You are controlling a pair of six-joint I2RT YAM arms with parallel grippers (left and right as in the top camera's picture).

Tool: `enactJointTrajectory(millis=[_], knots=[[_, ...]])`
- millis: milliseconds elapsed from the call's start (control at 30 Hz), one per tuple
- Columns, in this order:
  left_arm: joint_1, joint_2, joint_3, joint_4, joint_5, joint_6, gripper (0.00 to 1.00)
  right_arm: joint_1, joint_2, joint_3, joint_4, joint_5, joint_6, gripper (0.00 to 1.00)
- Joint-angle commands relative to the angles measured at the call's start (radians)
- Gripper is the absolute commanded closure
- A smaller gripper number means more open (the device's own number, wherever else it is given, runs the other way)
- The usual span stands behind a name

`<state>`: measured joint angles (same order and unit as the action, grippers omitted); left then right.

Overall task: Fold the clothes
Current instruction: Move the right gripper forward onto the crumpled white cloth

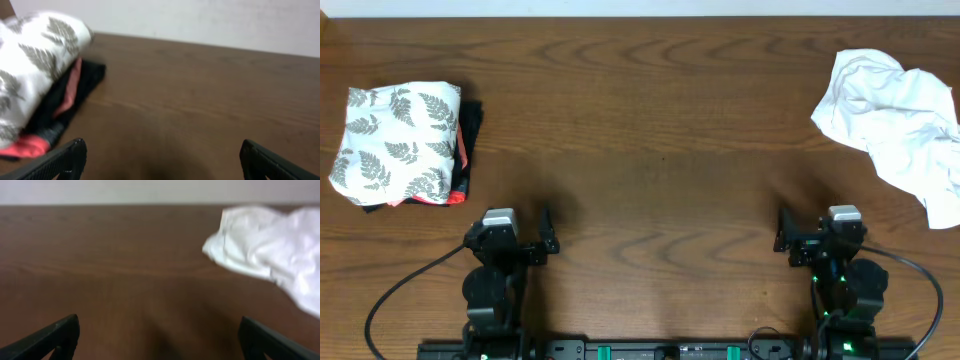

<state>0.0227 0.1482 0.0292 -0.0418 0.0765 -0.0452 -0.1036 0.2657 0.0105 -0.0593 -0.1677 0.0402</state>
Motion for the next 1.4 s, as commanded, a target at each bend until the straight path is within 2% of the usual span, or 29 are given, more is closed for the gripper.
enactJointTrajectory(millis=[0, 167, 433, 533, 667, 800, 1200, 1267, 1367], knots=[[0.004, 0.049, 0.043, -0.027, 0.064, -0.05, 0.02, -0.008, 0.069, 0.055, -0.009, 0.014, 0.053, 0.01], [0.004, 0.167, 0.193, -0.132, 0.081, -0.05, 0.02, -0.008, 0.228, 0.208, -0.109, 0.014, 0.053, 0.01], [0.004, 0.423, 0.541, -0.465, 0.082, -0.05, 0.02, -0.008, 0.519, 0.527, -0.39, 0.014, 0.052, 0.01], [0.004, 0.521, 0.679, -0.599, 0.13, -0.05, 0.02, -0.008, 0.623, 0.652, -0.5, 0.003, 0.052, 0.01], [0.004, 0.596, 0.803, -0.715, 0.241, -0.05, 0.02, -0.008, 0.697, 0.741, -0.548, 0.001, 0.053, 0.01], [0.004, 0.6, 0.848, -0.739, 0.306, -0.05, 0.02, -0.008, 0.707, 0.761, -0.542, -0.013, 0.053, 0.01], [0.004, 0.595, 0.852, -0.74, 0.305, -0.051, 0.02, -0.008, 0.707, 0.761, -0.539, 0.015, 0.053, 0.01], [0.004, 0.603, 0.854, -0.74, 0.288, -0.082, 0.02, -0.008, 0.708, 0.761, -0.539, 0.016, 0.054, 0.01], [0.004, 0.645, 0.877, -0.755, 0.27, -0.099, 0.02, -0.008, 0.711, 0.776, -0.552, 0.092, 0.111, 0.01]])
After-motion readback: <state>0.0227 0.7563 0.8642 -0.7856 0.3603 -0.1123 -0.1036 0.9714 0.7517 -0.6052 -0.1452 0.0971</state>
